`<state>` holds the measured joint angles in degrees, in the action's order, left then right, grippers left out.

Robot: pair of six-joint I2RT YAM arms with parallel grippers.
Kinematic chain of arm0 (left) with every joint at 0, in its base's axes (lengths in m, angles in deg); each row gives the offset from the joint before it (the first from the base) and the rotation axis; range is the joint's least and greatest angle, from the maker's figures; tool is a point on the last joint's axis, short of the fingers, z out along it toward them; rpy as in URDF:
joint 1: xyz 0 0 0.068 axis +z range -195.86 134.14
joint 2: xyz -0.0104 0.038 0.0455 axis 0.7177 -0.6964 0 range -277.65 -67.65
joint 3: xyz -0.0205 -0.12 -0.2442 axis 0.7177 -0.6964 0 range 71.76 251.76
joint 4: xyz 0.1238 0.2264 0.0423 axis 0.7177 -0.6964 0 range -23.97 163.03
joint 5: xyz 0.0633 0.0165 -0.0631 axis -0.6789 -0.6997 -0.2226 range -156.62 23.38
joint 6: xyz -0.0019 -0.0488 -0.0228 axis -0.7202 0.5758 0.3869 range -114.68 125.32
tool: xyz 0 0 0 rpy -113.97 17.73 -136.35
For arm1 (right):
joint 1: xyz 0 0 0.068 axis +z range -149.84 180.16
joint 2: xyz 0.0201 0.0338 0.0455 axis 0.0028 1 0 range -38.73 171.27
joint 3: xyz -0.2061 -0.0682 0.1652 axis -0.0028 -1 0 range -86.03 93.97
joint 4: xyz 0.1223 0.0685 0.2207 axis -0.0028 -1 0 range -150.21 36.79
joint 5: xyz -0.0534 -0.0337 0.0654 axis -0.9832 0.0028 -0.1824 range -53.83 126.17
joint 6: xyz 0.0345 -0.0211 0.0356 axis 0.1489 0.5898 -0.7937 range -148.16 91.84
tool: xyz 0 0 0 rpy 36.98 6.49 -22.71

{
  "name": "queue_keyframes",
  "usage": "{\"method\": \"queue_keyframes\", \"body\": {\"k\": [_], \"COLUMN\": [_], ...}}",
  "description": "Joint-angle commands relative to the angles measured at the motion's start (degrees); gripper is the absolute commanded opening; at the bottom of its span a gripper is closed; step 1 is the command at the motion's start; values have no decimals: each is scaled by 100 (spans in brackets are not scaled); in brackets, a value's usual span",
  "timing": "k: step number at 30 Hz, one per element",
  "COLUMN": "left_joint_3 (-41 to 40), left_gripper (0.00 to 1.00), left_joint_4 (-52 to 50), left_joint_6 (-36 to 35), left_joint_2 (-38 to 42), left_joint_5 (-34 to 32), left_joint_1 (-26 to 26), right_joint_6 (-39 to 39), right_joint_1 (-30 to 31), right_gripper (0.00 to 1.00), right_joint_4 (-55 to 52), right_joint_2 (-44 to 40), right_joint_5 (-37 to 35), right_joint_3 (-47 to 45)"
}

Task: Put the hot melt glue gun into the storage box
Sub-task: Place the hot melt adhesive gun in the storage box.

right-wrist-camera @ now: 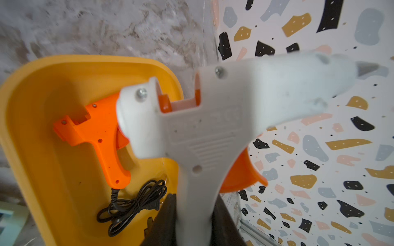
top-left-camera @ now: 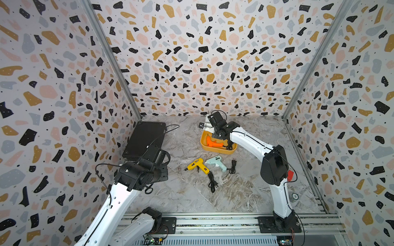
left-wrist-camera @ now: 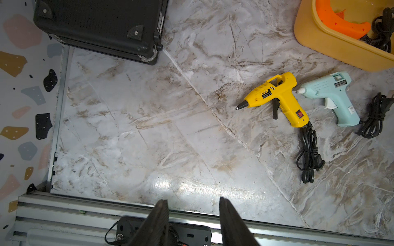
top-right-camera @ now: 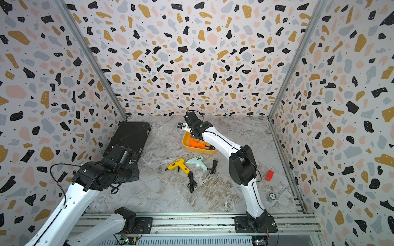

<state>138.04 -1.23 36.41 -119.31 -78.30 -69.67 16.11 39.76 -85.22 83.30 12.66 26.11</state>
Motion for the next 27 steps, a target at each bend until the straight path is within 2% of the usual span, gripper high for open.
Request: {"method": "queue_keyframes", "body": {"k": [1,6,17,27], "left_joint_3": [158,144,113,139], "left_gripper": [43,43,43,43], "left_joint_4": [-8,25,137,121], "left_joint_6": [-73,-106,-216,-287], "left_joint_2": [-47,-117,-300,-373], "left_joint_5": [-185,-224,-208,-216], "left_joint_1": [-31,-27,-27,-27], "right_joint_6": [79,-22,-174,-28], "right_joint_1": [-61,-83,-75,-75], "right_gripper": [0,0,0,0], "right_joint_4": [162,-16,-204,-614], "right_joint_2": [-101,56,-120,-33], "right_joint_5": [188,436,968,1286], "right_joint_3": [309,127,-1042,-1164]}}
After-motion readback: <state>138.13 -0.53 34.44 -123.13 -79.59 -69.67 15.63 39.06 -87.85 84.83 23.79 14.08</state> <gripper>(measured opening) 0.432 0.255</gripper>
